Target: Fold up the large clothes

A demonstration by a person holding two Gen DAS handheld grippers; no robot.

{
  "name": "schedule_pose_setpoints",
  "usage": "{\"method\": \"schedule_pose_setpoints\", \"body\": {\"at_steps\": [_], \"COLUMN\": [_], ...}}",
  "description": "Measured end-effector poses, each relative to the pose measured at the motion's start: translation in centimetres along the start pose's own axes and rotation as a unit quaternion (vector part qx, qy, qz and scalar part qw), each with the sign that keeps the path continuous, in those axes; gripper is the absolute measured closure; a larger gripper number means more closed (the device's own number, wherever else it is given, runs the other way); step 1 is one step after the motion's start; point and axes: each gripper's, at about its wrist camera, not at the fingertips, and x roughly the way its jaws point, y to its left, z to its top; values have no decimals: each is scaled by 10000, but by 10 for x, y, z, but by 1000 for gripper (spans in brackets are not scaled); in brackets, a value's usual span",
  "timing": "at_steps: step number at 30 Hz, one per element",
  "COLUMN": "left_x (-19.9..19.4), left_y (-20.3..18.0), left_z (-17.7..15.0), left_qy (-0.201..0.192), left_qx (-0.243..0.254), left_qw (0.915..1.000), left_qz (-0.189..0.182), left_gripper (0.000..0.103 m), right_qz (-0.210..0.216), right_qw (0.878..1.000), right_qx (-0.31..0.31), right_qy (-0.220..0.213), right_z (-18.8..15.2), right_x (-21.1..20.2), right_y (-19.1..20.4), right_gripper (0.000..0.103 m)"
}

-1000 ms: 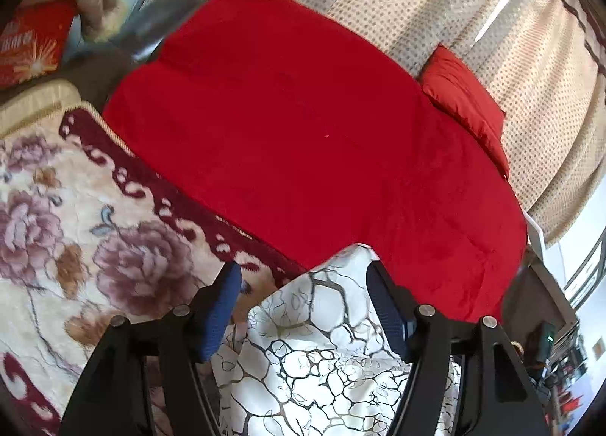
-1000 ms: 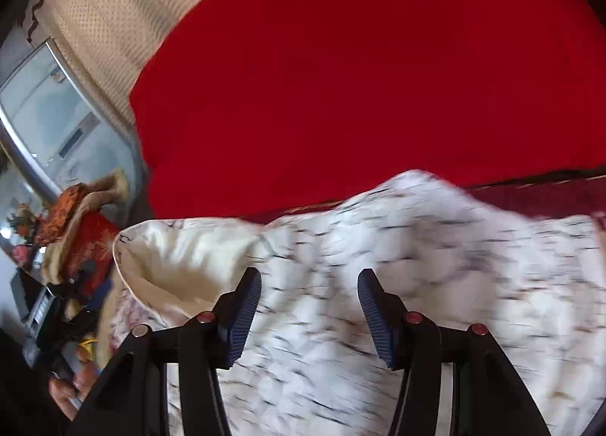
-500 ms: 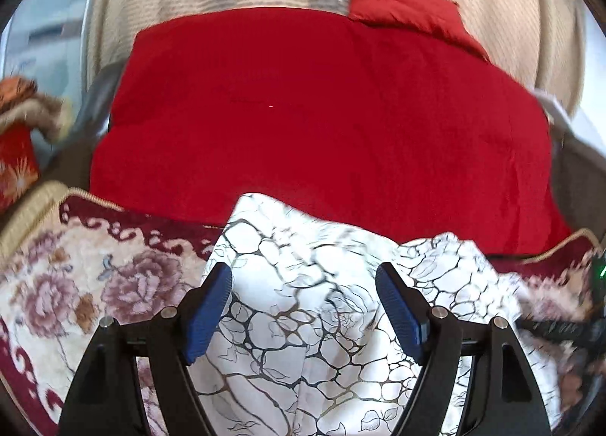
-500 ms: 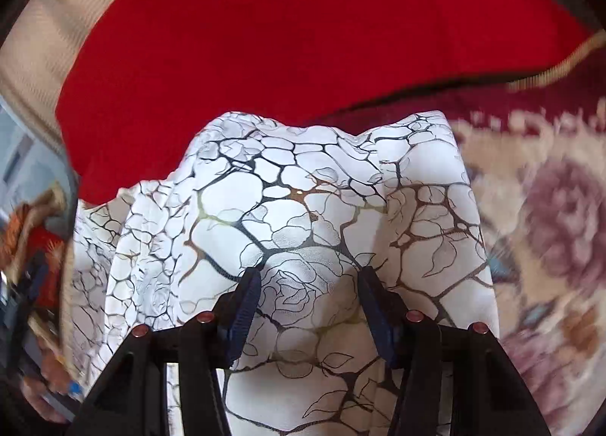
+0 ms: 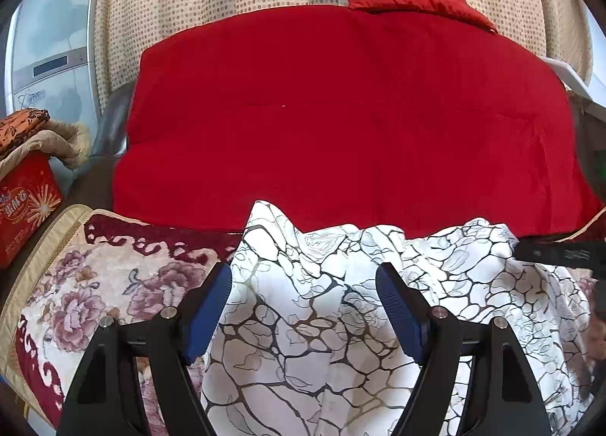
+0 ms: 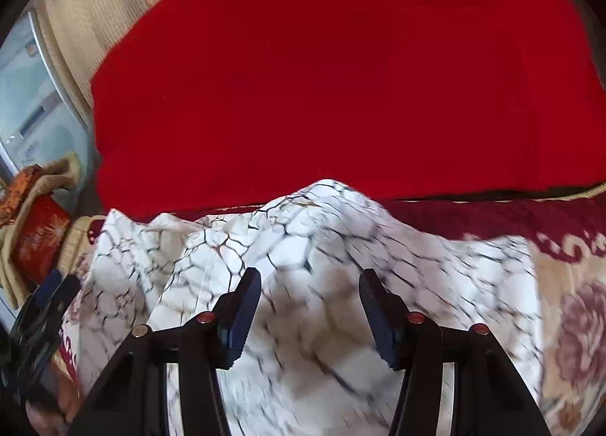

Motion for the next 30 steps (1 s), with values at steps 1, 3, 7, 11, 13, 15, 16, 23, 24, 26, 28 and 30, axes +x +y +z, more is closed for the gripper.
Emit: {"method": "schedule_pose_setpoints", "body": {"at_steps": [1,3,7,11,13,15,16,23,24,26,28,30], "left_x": [1,2,1,6,13,26,36,60,60,57,51,42], "left_y": [0,1,2,10,16,24,28,33,33,36,37,39], "left_z": [0,0,-2,-8,-13,-23,-30,-54,-54,-51,-46,-40], "left_qy": [11,36,37,246,513,933,1200,1797,1806,1793,1695,1565], "left_qx": [-1,-19,58,81,93,134,149,417,385,307,284,258], "left_qw": [10000,10000,9998,9990,9974,9932,9899,9795,9796,9805,9818,9841], "left_qz": [14,48,183,356,489,677,736,812,789,743,809,798], "left_gripper": [24,24,24,24,24,24,24,22,21,21,21,22], "right_qz": [-11,-299,-582,-127,93,419,494,456,467,543,644,715], "right_qw": [9999,9988,9965,9993,9988,9965,9957,9851,9860,9870,9890,9925], "right_qx": [19,-77,-183,-230,-396,-569,-605,42,85,214,252,205], "right_qy": [112,390,573,256,281,446,500,1659,1600,1497,1305,971], "right_z": [4,7,8,12,11,9,8,-9,-8,-5,-4,-6], "right_x": [11,41,56,25,20,26,30,127,125,107,80,40], "right_y": [2,5,7,30,48,72,80,104,104,100,91,75], "right_gripper": [45,44,43,42,42,42,42,41,41,41,41,41]}}
